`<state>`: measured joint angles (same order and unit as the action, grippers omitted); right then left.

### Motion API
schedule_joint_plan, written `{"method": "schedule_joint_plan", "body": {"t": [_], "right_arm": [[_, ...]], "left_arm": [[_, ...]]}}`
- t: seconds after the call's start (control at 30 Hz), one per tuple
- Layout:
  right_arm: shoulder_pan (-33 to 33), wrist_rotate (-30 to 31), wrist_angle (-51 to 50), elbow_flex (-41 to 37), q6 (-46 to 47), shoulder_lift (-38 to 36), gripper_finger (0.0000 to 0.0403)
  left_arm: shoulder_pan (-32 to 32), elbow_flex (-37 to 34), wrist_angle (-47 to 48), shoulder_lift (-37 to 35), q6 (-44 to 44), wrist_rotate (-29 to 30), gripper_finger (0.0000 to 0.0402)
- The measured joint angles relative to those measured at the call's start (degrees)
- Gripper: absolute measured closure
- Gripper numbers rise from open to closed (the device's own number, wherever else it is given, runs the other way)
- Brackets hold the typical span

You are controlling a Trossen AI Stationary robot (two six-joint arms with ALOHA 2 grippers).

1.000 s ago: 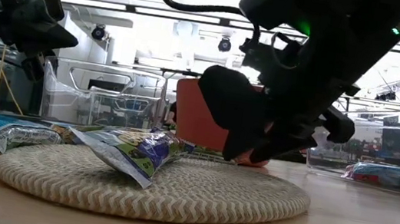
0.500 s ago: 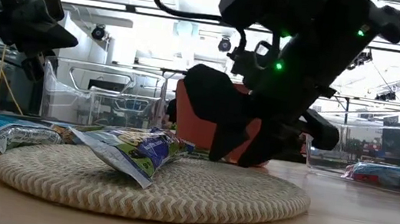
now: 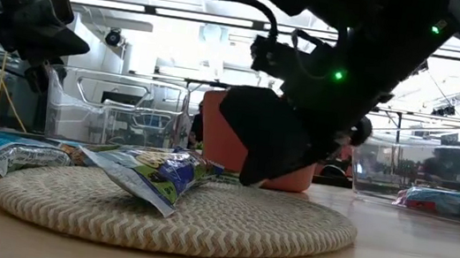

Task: Pick and place Granola Bars by type
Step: Put the yellow granola bar into the orange bin

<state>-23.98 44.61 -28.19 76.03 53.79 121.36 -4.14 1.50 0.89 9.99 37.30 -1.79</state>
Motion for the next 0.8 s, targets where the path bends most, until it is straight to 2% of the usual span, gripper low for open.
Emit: {"method": "schedule_joint_plan", "body": {"t": [0.33, 0.8], "right_arm": [[3.8, -9.4, 9.8, 0.0, -24.0, -0.1, 0.0208], [6.7, -10.8, 9.5, 0.0, -26.3, -0.1, 0.0208]], "left_arm": [[0.0, 0.0, 0.0, 0.0, 0.0, -0.4, 0.0401], [0.0, -0.1, -0.4, 0.0, 0.0, -0.5, 0.0401]]}}
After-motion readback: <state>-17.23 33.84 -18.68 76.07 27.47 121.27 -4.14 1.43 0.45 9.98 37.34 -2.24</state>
